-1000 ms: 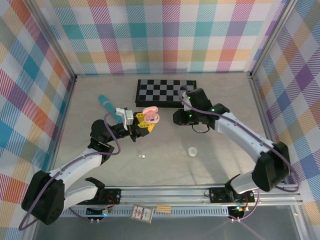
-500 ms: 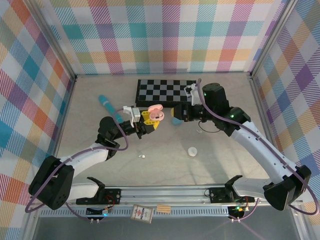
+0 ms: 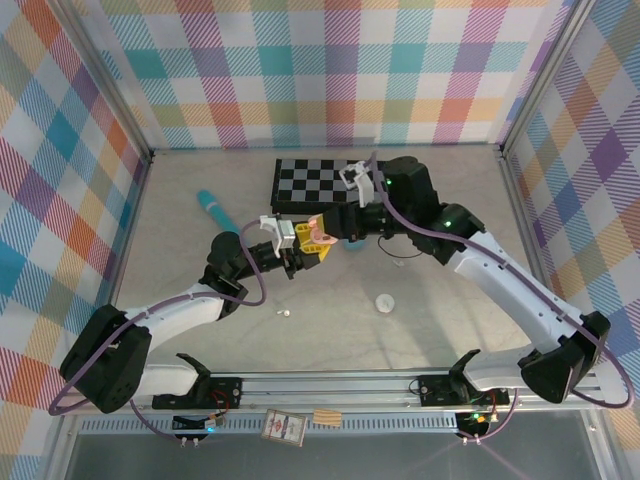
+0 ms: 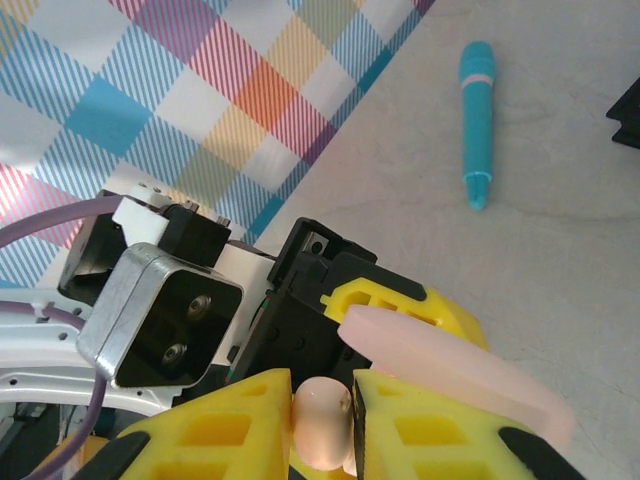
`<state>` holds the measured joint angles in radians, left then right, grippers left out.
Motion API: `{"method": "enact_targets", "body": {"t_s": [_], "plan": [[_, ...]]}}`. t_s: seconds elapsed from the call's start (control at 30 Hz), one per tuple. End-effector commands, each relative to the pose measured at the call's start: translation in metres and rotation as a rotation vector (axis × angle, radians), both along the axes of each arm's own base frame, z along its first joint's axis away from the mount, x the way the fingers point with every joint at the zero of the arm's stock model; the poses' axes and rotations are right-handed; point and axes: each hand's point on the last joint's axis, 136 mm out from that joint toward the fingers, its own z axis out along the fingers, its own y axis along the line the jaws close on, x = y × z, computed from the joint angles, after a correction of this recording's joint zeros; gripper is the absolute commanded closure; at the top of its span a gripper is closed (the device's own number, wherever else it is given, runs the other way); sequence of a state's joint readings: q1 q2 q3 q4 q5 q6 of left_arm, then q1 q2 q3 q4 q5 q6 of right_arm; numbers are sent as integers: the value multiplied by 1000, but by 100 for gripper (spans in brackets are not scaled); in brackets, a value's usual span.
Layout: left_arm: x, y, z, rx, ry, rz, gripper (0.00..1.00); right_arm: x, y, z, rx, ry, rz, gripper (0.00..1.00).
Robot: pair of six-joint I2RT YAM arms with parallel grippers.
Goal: Insert the wireless bluetooth earbuds into the charging case
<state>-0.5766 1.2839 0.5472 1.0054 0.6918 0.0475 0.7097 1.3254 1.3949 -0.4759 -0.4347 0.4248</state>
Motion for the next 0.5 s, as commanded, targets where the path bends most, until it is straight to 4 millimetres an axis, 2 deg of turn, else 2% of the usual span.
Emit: {"method": "enact_targets", "body": {"t_s": [0.0,0.47], "plan": [[1,-2,14,-9,-56,17,70,1,7,5,-22,-50,13,76],[-1,4,30,-47,-60,54,70,8,14,-17,-82,-34,0,76]]}}
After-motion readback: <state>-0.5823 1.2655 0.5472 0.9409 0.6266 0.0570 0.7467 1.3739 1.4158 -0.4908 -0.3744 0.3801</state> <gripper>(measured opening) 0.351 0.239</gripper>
